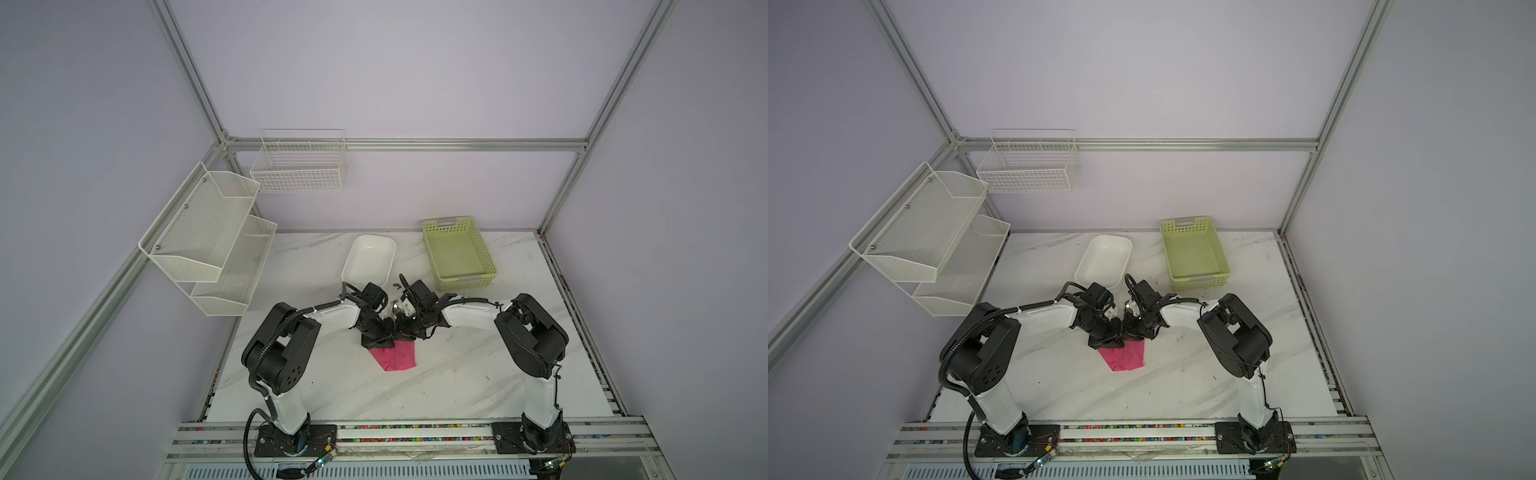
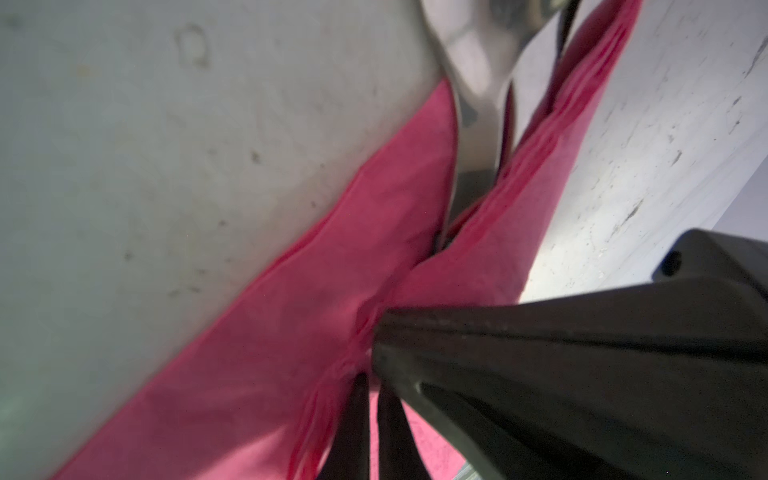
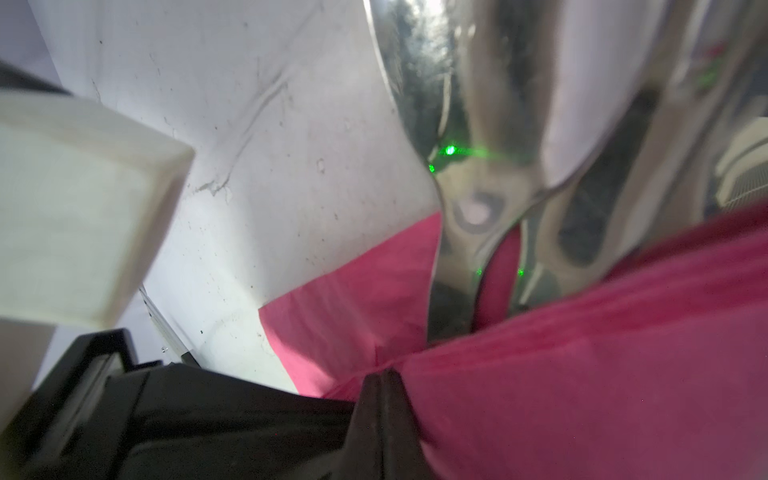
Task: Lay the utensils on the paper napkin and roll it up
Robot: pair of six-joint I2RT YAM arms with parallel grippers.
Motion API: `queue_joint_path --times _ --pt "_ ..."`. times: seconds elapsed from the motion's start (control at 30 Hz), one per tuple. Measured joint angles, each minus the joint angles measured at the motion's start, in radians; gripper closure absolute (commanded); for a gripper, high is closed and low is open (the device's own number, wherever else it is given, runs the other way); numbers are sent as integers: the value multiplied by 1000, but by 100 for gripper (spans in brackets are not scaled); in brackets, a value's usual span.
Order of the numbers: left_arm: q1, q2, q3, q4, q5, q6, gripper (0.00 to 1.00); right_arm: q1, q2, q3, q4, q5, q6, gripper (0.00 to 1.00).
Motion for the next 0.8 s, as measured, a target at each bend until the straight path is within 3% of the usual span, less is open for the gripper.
queue_joint_path --times 0.27,0.8 --pt "0 -66 -3 -42 -35 21 91 0 0 7 -10 10 -7 100" --pt "1 -28 -27 -48 -53 42 93 50 -48 29 -84 27 0 100"
